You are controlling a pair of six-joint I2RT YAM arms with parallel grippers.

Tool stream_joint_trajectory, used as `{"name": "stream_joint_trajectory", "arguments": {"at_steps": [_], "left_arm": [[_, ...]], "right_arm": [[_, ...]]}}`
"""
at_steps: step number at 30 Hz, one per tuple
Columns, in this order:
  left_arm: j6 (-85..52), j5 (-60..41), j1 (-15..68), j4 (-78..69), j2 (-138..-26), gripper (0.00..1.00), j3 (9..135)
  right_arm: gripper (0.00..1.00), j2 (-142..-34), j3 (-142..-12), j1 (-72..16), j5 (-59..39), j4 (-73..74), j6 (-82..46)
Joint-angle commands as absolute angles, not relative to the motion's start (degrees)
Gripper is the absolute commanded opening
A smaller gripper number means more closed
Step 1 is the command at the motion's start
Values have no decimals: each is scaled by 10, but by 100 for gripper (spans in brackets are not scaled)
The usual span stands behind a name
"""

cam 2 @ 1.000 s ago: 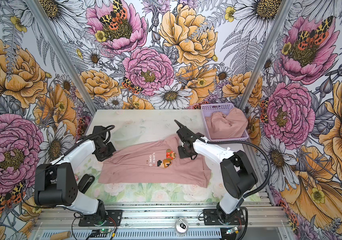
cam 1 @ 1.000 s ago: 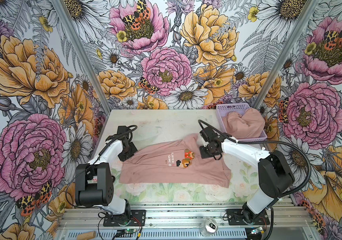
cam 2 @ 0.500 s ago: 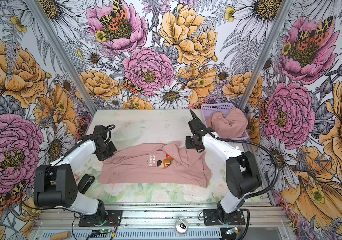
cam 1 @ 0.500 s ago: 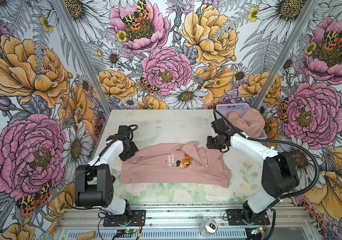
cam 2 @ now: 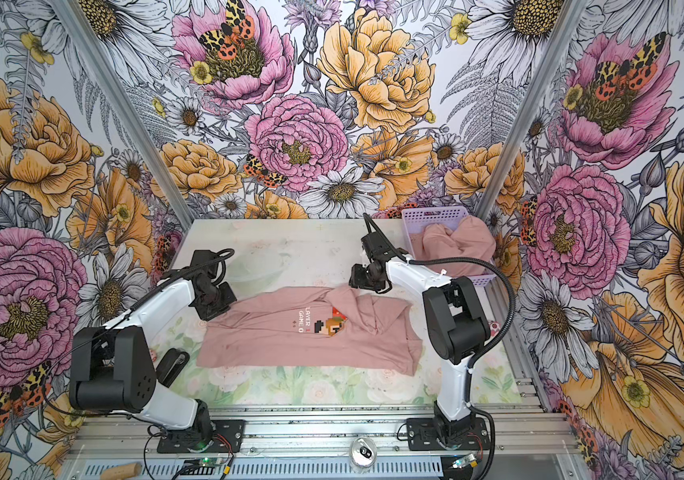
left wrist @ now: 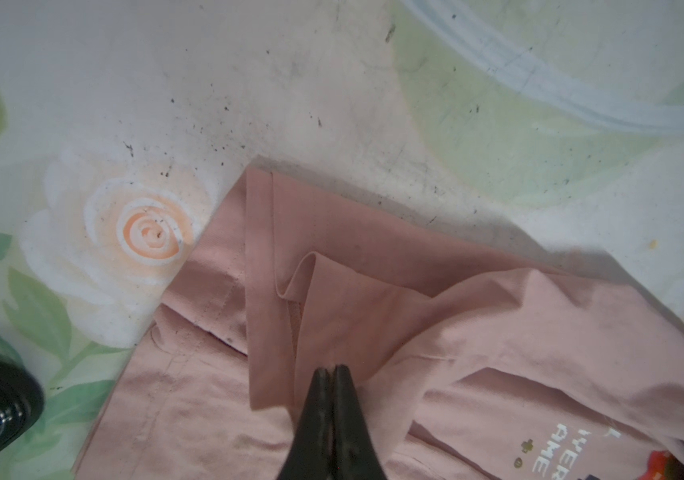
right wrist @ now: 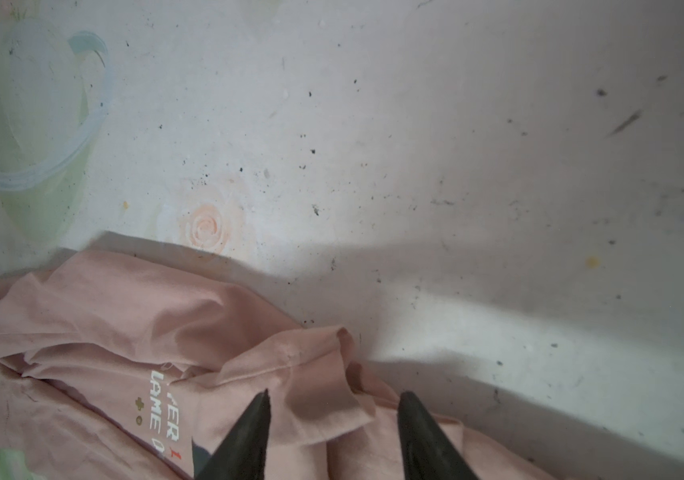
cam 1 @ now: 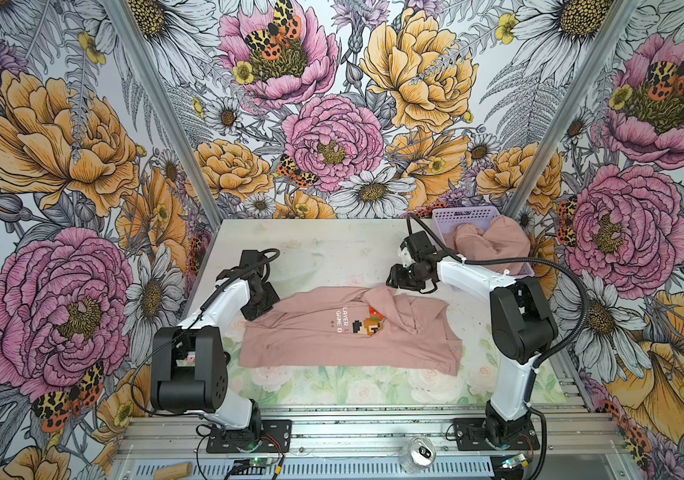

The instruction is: Fold and stack the mixed laundry pile

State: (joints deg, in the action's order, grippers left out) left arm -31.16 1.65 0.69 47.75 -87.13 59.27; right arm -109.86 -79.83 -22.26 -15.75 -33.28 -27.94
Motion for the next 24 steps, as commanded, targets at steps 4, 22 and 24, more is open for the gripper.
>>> {"name": "stream_joint_trajectory", "arguments": {"at_steps": [4,22,24], "left_arm": [[-314,18,12,470,-876,0,600],[-316,18,13,471,-868,0,597],[-315,18,13,471,-870,0,598]], "right_arm": [[25,-1097,-798,-244,-168,-311,-288],[10,-993,-701,-378,-171,-322,-380],[19,-997,-704,-392,-181,-333,-377]]}}
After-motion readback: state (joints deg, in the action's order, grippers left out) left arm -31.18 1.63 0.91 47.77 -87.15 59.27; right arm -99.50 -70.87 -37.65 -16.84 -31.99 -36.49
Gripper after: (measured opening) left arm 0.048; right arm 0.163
